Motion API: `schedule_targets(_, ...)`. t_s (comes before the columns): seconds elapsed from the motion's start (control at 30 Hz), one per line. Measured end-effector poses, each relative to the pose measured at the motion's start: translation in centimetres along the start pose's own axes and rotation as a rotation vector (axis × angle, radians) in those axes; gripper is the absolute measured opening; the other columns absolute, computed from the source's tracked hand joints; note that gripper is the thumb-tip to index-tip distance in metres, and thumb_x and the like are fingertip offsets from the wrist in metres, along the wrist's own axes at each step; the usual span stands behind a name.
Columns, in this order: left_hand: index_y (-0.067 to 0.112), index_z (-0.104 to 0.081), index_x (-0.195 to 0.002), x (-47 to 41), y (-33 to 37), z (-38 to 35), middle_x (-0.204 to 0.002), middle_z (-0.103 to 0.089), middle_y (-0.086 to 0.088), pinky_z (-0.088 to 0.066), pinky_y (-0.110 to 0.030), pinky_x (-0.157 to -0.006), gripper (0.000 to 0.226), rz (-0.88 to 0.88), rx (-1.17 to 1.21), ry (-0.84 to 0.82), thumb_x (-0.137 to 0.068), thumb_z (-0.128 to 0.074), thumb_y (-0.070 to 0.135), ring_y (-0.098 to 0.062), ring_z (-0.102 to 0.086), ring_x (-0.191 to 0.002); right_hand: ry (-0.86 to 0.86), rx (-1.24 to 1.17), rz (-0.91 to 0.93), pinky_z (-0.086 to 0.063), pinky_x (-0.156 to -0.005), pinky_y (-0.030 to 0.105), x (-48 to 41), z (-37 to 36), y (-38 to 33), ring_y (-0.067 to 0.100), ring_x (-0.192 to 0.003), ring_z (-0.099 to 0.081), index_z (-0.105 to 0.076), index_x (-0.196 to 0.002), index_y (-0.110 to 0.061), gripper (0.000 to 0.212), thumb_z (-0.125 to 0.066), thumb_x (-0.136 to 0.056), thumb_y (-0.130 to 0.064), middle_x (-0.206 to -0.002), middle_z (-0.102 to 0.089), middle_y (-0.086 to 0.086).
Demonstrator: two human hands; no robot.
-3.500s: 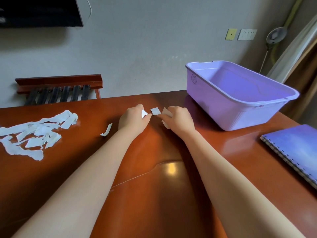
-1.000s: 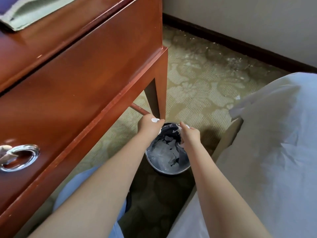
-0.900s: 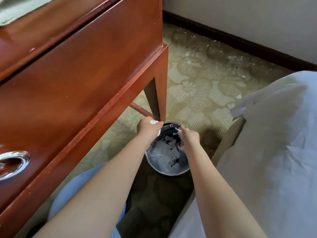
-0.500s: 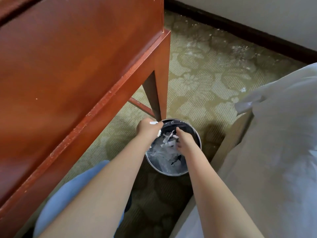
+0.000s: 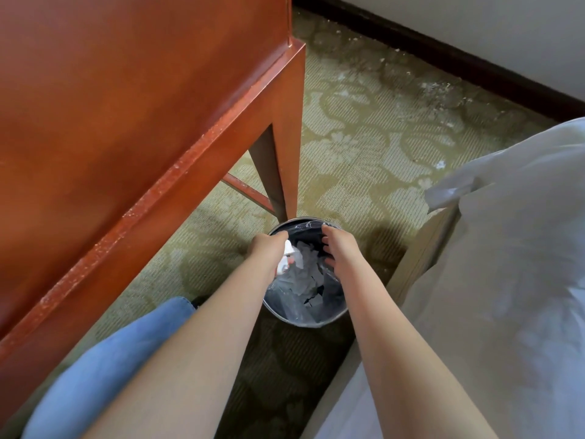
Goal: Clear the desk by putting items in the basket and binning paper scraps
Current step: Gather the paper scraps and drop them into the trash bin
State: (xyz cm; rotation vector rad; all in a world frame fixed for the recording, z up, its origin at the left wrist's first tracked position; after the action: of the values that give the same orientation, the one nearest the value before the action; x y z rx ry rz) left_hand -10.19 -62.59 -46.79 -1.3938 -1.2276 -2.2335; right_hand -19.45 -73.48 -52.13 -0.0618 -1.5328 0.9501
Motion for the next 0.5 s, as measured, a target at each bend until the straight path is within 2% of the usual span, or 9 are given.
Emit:
schedule_targets(0.07, 0.006, -0.048, -0.126, 0.0, 0.1, -0.1, -0.121, -0.055, -0.013, -0.052, -0.039, -0.071, 0.039, 0.053, -0.019, -0.040, -0.094, -0.049, 0.028, -0.031, -0.059, -0.105, -0.004, -0.016, 0.002, -0.039, -0.086, 0.034, 0.3, 0.0, -0.3, 0.024, -0.107, -0.052, -0.050, -0.133, -0.006, 0.041, -0.051, -0.097, -0.024, -0.131, -0.055, 0.012)
schedule_targets(0.13, 0.009, -0.039, -0.136, 0.2, 0.2, -0.1, -0.129, -0.049, -0.009, -0.046, -0.048, -0.089, 0.047, 0.079, -0.061, -0.072, -0.096, -0.045, 0.033, -0.032, -0.049, -0.120, -0.007, -0.014, 0.012, -0.040, -0.084, 0.034, 0.5, -0.1, -0.7, 0.024, -0.105, -0.053, -0.052, -0.131, -0.007, 0.038, -0.052, -0.096, -0.022, -0.128, -0.057, 0.013)
schedule_targets(0.23, 0.012, -0.032, -0.144, 0.3, 0.2, -0.2, -0.144, -0.040, -0.010, -0.042, -0.050, -0.097, 0.055, 0.088, -0.111, -0.110, -0.097, -0.043, 0.038, -0.032, -0.044, -0.128, -0.022, -0.012, 0.027, -0.041, -0.084, 0.032, 1.0, -0.4, -1.3, 0.027, -0.114, -0.057, -0.055, -0.127, -0.006, 0.035, -0.053, -0.096, -0.022, -0.124, -0.061, 0.013)
schedule_targets(0.3, 0.013, -0.031, -0.145, 0.9, 0.4, -0.2, -0.147, -0.039, -0.010, -0.038, -0.050, -0.101, 0.056, 0.074, -0.149, -0.125, -0.096, -0.044, 0.039, -0.031, -0.041, -0.131, -0.033, 0.009, 0.046, -0.045, -0.083, 0.033, 1.4, -0.7, -1.5, 0.027, -0.110, -0.059, -0.056, -0.125, -0.007, 0.033, -0.052, -0.096, -0.023, -0.119, -0.063, 0.012)
schedule_targets(0.37, 0.014, -0.034, -0.143, 1.5, 0.5, -0.2, -0.147, -0.038, -0.009, -0.038, -0.051, -0.102, 0.055, 0.056, -0.164, -0.128, -0.095, -0.046, 0.037, -0.031, -0.041, -0.131, -0.040, 0.028, 0.061, -0.049, -0.078, 0.034, 2.1, -0.7, -1.9, 0.024, -0.092, -0.061, -0.056, -0.121, -0.008, 0.030, -0.051, -0.096, -0.023, -0.106, -0.067, 0.011)
schedule_targets(0.4, 0.014, -0.035, -0.142, 1.9, 0.7, -0.1, -0.146, -0.039, -0.009, -0.038, -0.051, -0.102, 0.053, 0.043, -0.171, -0.125, -0.095, -0.047, 0.035, -0.031, -0.041, -0.130, -0.045, 0.029, 0.064, -0.048, -0.070, 0.031, 2.5, -0.6, -2.1, 0.021, -0.081, -0.059, -0.056, -0.119, -0.009, 0.028, -0.051, -0.095, -0.022, -0.096, -0.067, 0.009)
schedule_targets(0.5, 0.013, -0.040, -0.138, 3.3, 1.6, 0.1, -0.142, -0.043, -0.009, -0.041, -0.049, -0.100, 0.047, -0.009, -0.180, -0.132, -0.095, -0.048, 0.029, -0.029, -0.045, -0.127, -0.062, 0.024, 0.068, -0.038, -0.055, 0.024, 4.0, -0.4, -2.7, 0.015, -0.060, -0.053, -0.055, -0.110, -0.010, 0.018, -0.049, -0.094, -0.017, -0.075, -0.062, 0.003)
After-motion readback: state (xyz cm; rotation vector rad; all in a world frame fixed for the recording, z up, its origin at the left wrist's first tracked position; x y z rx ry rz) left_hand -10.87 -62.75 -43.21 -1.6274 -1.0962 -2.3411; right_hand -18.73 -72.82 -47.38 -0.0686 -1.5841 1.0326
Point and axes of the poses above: each hand's wrist, its own x-axis away from the middle knuckle, its own z-axis out of the back of the hand, y = z × x, the point moved 4 cm from there along -x, towards the middle knuckle
